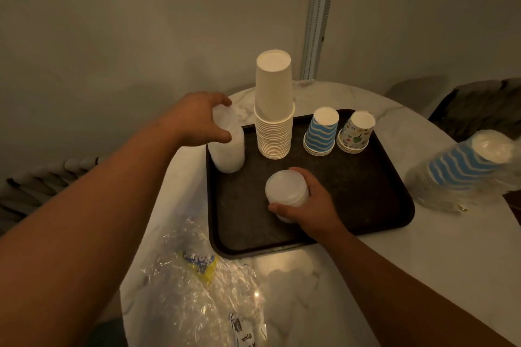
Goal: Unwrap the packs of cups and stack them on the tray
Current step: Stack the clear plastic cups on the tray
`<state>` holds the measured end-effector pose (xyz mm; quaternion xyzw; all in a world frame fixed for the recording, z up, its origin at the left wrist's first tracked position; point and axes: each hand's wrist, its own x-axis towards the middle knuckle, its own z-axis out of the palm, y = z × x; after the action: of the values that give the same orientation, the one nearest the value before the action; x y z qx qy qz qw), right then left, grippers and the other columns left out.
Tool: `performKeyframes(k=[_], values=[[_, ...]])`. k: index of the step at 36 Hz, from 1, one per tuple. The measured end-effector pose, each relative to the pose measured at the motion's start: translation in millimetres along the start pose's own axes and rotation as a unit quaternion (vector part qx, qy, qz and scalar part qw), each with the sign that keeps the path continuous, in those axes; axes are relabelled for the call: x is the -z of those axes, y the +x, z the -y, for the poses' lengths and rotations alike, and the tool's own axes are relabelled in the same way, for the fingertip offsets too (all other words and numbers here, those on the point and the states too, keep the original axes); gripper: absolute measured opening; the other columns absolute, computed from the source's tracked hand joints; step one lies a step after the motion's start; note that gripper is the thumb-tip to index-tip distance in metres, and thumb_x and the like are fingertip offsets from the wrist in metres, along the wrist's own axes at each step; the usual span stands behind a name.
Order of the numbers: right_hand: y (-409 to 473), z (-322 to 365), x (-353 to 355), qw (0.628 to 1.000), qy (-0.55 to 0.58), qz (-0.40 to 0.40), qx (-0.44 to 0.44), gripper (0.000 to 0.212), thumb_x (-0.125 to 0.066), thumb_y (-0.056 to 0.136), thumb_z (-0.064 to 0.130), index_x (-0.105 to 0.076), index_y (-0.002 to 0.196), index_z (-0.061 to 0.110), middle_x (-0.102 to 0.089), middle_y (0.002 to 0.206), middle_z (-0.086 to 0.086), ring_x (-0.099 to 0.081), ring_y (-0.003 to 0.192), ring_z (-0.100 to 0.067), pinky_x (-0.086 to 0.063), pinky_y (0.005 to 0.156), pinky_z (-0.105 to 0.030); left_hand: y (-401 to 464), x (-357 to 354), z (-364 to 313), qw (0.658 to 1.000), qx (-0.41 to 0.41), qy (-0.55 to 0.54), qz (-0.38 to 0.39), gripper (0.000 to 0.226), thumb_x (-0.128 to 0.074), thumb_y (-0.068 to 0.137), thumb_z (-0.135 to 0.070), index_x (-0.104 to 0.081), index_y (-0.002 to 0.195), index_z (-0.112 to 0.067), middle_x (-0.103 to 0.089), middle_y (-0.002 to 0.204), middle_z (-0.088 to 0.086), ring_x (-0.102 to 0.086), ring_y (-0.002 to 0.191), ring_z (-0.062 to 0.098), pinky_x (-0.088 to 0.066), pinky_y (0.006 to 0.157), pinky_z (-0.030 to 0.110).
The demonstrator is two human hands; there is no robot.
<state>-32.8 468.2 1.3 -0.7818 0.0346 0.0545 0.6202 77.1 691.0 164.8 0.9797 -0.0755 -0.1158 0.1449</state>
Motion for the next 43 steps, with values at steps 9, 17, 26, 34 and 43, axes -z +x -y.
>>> performKeyframes(k=[9,17,26,34,43], values=[[-1,-5,4,1.000,0.008,-0.014,0.007,0.081,-0.095,0.050,0.027,-0.051,0.117,0.044,-0.058,0.121,0.015,-0.054,0.114,-0.007,-0.048,0.099,-0.031,19,-18,5,0.997,0.002,0.063,0.051,0.076,-0.079,0.079,-0.035,-0.042,0.144,-0.027,-0.046,0.145,0.006,-0.046,0.128,0.029,-0.042,0.100,0.039],[-3,-3,6,1.000,0.001,-0.006,-0.002,0.083,-0.094,0.053,0.024,-0.050,0.122,0.039,-0.055,0.120,0.018,-0.053,0.112,-0.004,-0.047,0.096,-0.026,21,-20,5,0.995,-0.009,0.084,0.049,0.078,-0.078,0.077,-0.040,-0.041,0.145,-0.027,-0.047,0.144,0.005,-0.048,0.127,0.029,-0.044,0.101,0.040],[-5,1,10,1.000,0.005,-0.001,-0.003,0.080,-0.094,0.053,0.023,-0.051,0.119,0.039,-0.057,0.117,0.019,-0.053,0.109,0.007,-0.045,0.085,-0.010,21,-28,1,0.990,-0.016,0.115,0.082,0.082,-0.077,0.079,-0.040,-0.034,0.148,-0.033,-0.041,0.147,0.008,-0.042,0.131,0.029,-0.041,0.100,0.040],[-7,4,14,1.000,-0.003,0.004,-0.001,0.084,-0.094,0.052,0.028,-0.051,0.124,0.037,-0.057,0.122,0.015,-0.053,0.116,-0.007,-0.048,0.094,-0.025,18,-27,0,0.990,0.000,0.114,0.087,0.093,-0.080,0.076,-0.041,-0.027,0.151,-0.032,-0.033,0.154,0.007,-0.038,0.136,0.031,-0.040,0.104,0.042],[-16,27,26,0.999,-0.017,0.039,0.017,0.081,-0.094,0.054,0.023,-0.053,0.124,0.031,-0.059,0.118,0.014,-0.055,0.108,0.000,-0.049,0.082,-0.010,-51,-14,-52,0.996,-0.042,0.001,-0.075,0.037,-0.071,0.083,-0.042,-0.063,0.111,-0.018,-0.064,0.107,0.004,-0.060,0.098,0.022,-0.051,0.084,0.036]])
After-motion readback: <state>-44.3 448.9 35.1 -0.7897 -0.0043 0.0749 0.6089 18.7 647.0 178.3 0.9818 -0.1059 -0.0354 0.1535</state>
